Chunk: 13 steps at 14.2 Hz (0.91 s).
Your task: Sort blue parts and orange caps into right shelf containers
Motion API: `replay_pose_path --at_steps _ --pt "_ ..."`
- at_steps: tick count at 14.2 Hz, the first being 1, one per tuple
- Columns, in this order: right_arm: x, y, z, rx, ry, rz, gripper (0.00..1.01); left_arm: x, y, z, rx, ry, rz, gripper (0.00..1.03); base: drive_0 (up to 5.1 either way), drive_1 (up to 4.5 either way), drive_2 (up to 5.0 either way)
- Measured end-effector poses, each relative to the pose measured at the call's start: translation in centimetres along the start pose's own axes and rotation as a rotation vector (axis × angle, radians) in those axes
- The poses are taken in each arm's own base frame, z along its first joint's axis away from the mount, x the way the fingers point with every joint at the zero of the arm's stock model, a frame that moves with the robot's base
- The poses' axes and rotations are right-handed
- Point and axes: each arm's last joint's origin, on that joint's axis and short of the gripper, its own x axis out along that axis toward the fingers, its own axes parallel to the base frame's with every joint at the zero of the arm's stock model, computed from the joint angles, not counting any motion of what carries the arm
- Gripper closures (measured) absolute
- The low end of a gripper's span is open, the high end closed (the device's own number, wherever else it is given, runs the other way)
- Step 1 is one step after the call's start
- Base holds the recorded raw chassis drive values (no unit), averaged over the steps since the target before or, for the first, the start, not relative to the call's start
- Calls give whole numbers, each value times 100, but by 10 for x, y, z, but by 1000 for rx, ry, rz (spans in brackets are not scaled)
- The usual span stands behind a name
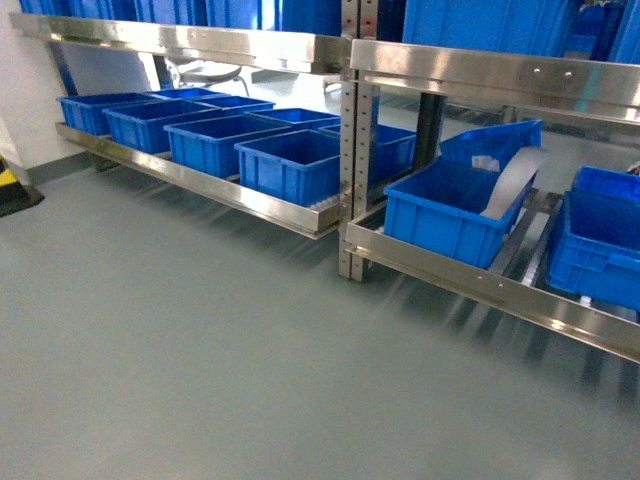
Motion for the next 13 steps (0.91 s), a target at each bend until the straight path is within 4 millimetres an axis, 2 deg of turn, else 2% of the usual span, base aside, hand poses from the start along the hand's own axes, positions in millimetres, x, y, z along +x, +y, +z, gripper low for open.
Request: replay_pose_path --at_steps 13 --pt "0 0 0 0 0 0 59 0 0 0 0 0 0 58 -161 -161 -161"
